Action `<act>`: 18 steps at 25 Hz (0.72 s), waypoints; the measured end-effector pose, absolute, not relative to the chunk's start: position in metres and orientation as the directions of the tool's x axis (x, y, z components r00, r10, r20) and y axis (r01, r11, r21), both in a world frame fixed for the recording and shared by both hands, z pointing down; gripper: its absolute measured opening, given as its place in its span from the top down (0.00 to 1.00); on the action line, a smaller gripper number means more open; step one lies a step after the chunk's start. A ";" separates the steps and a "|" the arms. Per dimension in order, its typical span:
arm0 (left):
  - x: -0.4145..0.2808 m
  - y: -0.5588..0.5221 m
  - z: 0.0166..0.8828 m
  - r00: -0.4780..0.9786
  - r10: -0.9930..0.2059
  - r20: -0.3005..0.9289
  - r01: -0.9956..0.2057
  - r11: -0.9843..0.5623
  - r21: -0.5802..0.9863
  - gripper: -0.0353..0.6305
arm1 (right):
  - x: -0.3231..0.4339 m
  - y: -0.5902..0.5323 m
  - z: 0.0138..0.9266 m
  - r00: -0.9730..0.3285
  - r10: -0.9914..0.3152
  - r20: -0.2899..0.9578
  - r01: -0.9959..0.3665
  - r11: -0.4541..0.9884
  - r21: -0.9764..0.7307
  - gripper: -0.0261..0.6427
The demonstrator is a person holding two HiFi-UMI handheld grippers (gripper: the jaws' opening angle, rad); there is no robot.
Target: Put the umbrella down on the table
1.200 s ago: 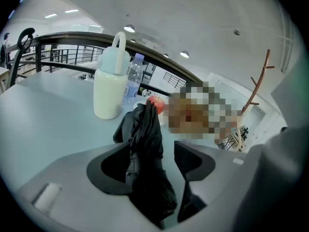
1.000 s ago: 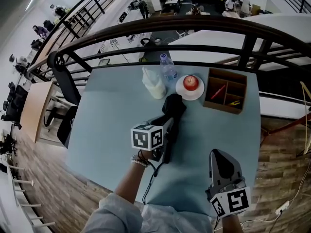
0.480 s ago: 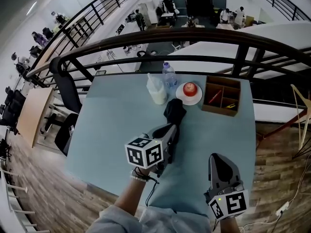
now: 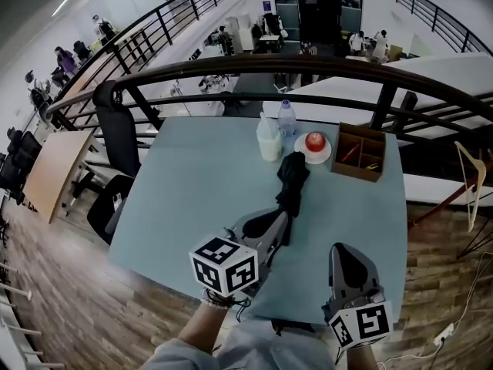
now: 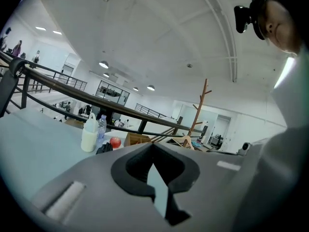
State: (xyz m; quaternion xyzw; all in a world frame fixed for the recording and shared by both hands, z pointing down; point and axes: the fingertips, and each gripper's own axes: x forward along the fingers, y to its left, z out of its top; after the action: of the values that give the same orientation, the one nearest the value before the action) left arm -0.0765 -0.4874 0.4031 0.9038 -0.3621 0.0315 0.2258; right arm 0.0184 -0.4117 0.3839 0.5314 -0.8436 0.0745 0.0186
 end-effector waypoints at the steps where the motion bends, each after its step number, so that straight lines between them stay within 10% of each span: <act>1: -0.081 -0.477 0.396 0.739 -0.642 0.205 -0.664 -0.644 0.379 0.94 | 0.012 -0.405 0.381 -0.435 -0.894 0.107 -0.900 0.425 -0.100 0.97; 18: -0.171 -0.313 0.330 0.794 -0.607 0.040 -0.591 -0.754 0.287 0.94 | -0.102 -0.282 0.344 -0.417 -0.909 0.023 -0.909 0.416 -0.034 0.97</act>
State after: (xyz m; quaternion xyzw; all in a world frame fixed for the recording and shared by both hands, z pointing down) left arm -0.1710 -0.3130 0.3304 0.9361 -0.3199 -0.0277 0.1439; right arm -0.1021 -0.2817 0.3435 0.5400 -0.8414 0.0204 0.0004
